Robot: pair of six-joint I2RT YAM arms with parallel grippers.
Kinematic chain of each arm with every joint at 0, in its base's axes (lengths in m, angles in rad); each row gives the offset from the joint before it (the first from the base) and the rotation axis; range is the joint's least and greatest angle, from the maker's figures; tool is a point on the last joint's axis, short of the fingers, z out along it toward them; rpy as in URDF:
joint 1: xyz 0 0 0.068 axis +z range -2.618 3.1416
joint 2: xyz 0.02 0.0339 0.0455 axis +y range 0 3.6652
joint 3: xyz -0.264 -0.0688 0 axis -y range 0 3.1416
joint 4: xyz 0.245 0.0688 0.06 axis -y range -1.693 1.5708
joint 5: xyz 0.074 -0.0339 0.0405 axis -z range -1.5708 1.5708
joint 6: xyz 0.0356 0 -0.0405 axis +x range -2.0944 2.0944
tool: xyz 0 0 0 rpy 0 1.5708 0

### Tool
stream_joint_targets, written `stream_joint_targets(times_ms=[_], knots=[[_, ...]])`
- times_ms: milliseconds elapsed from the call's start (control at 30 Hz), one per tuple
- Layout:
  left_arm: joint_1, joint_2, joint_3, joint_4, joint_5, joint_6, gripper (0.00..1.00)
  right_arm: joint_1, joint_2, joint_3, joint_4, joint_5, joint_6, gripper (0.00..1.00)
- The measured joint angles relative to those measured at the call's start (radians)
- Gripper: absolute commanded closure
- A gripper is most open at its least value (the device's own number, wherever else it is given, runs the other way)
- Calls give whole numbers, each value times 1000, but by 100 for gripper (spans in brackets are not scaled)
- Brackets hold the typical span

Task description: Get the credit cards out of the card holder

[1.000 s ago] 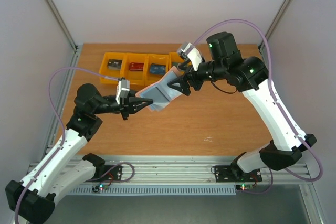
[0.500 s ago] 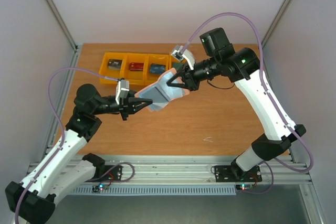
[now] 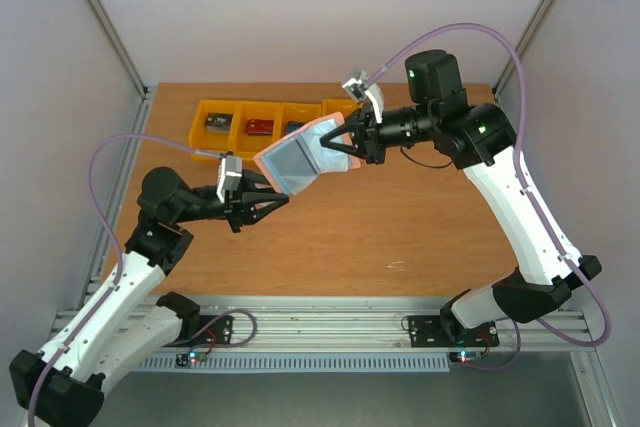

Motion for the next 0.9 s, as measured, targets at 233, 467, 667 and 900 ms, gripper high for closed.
stream_joint_targets(times_ms=[233, 467, 667, 900], knots=[[5, -12, -6, 13, -1, 3, 63, -8, -6, 0, 52, -34, 41, 99], [5, -12, -6, 18, -23, 6, 71, -9, -6, 0, 60, -56, 62, 99], [5, -12, -6, 42, -38, -2, 85, -9, -5, 0, 59, -71, 64, 99], [5, -12, -6, 47, -39, 0, 75, -9, -5, 0, 59, -81, 63, 99]])
